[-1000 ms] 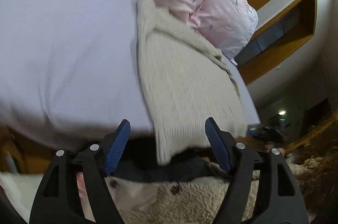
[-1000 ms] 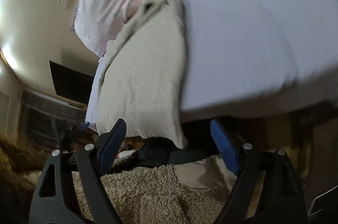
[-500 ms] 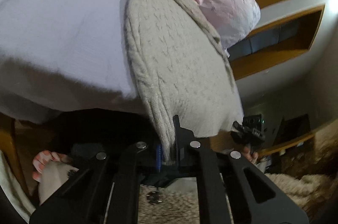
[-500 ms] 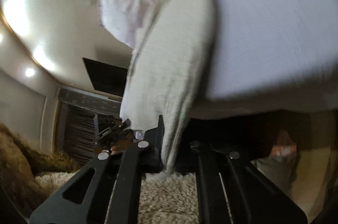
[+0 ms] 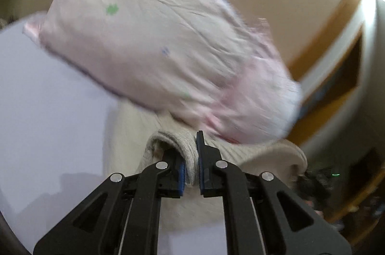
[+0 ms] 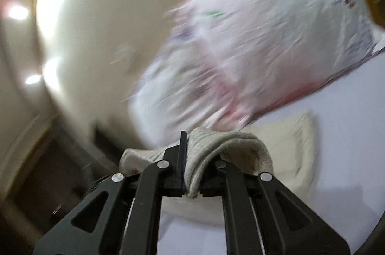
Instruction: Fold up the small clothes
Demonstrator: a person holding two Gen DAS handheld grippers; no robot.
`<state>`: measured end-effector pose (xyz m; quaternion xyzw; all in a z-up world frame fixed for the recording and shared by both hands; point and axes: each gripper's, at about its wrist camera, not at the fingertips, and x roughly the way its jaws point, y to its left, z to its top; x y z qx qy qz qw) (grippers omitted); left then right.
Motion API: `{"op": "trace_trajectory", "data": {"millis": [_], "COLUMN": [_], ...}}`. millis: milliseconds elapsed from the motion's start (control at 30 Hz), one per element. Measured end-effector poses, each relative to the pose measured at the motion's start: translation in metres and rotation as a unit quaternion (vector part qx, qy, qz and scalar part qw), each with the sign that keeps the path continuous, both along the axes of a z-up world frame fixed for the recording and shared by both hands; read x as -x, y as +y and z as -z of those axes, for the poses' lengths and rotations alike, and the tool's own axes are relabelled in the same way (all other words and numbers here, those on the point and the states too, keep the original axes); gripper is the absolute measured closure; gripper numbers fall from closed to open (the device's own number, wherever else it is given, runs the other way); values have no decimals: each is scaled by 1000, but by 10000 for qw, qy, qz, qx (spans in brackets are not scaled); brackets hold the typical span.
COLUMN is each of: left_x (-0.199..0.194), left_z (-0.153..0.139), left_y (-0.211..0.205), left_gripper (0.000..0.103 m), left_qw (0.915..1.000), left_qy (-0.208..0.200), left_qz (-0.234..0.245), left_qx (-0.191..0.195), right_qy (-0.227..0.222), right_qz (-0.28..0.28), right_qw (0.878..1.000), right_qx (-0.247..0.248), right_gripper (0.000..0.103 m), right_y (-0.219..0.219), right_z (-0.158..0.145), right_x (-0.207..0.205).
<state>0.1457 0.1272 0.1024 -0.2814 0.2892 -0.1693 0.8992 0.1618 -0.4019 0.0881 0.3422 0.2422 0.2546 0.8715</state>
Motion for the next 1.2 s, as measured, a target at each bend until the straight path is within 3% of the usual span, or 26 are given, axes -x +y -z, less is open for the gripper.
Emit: {"op": "trace_trajectory", "data": {"millis": [67,133,167,200,267,300,333,400,533,633,733,767,800,833,967,1067,1133,1167,1200], "left_x": [-37,-67,-71,-71,-56,-46,-41,-33,-29,-28,-25,-25,-28,-29,-34,-44,-54,-63,-70], "left_z": [13,30,33,34,27,25,26,38,79,99,105,107,114,120,75,24,6,2,5], "left_y": [-12,-17,-16,-11,8,19,29,45,49,38,24,22,19,16,-11,-70,-118,-154,-181], "left_gripper": [94,93,92,84,43,16,13,16,33,39,43,53,84,85,87,87,86,85,76], "left_qw": [9991,9956,9944,9935,9944,9945,9947,9935,9831,9782,9811,9804,9761,9711,9767,9764,9691,9608,9541], "left_qy": [276,818,967,1067,941,867,835,1068,1798,1996,1794,1815,1990,2128,1670,1099,878,869,951], "left_qz": [-125,-175,-137,-122,-319,-475,-534,-397,-60,119,120,88,103,106,371,1037,1527,1853,2067], "left_qx": [-300,-426,-410,-379,-366,-340,-284,-64,341,565,715,757,872,1074,1298,1542,1727,1867,1949], "right_qy": [717,1256,1463,1509,1396,1311,1235,1180,1344,1414,1343,1300,1271,1248,1090,896,772,746,766], "right_qz": [628,1107,1332,1414,1578,1672,1687,1636,1477,1350,1244,1209,1190,1181,1244,1462,1669,1756,1853], "right_qw": [9942,9808,9723,9696,9694,9693,9705,9728,9744,9758,9776,9785,9792,9797,9814,9799,9767,9750,9728], "right_qx": [500,1002,1247,1310,1259,1234,1205,1139,1030,983,1034,1045,1040,1034,970,1015,1102,1143,1156], "right_gripper": [84,49,46,42,28,23,21,20,19,19,19,19,19,19,19,19,19,19,19], "right_y": [9,13,13,10,1,-5,-9,-17,-26,-17,-17,-18,-17,-18,-29,-43,-52,-56,-62], "right_z": [20,39,46,49,51,49,49,55,71,76,76,75,74,72,64,55,48,47,46], "right_x": [-46,-69,-75,-76,-64,-57,-50,-40,-31,-34,-24,-20,-19,-17,-5,8,17,21,24]}}
